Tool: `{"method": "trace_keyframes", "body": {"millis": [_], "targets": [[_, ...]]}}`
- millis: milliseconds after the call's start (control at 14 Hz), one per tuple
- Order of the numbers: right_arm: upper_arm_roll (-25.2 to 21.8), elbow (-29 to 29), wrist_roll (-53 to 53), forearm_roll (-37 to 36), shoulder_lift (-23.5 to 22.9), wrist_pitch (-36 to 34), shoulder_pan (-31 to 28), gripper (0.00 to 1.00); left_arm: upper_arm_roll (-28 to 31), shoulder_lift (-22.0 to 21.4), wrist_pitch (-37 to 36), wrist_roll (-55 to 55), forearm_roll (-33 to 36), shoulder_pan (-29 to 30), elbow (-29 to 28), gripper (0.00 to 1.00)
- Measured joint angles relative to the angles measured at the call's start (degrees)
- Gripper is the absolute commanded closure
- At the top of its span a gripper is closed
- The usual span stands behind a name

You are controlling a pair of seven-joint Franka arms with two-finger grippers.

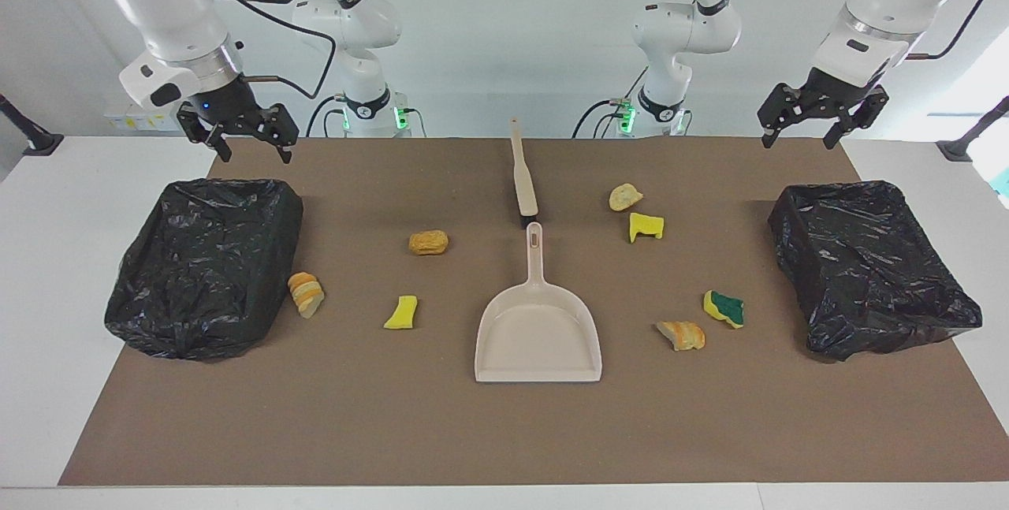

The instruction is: Sweep and dump trash in bin

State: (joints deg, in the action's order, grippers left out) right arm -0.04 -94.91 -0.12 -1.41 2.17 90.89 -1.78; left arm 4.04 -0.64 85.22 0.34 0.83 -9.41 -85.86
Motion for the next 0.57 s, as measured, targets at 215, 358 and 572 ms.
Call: {"method": "trace_keyframes", "body": {"millis": [215,358,572], "targets": [[0.04,0.13,0.09,0.37,0.16,-0.44,0.05,0.0,0.0,0.0,-0.02,0.0,0.0,0.0,0.0,0.0],[0.02,0.13,0.27,1.04,0.22,-0.44,0.04,0.0,0.0,0.0,-0.08,0.0,0.0,0.0,0.0,0.0],[0.11,0.13,0.35,1.17,0.23,-0.43,0.13,0.0,-0.01,0.0,-0.23,0.0,0.0,0.0,0.0,0.0]]}}
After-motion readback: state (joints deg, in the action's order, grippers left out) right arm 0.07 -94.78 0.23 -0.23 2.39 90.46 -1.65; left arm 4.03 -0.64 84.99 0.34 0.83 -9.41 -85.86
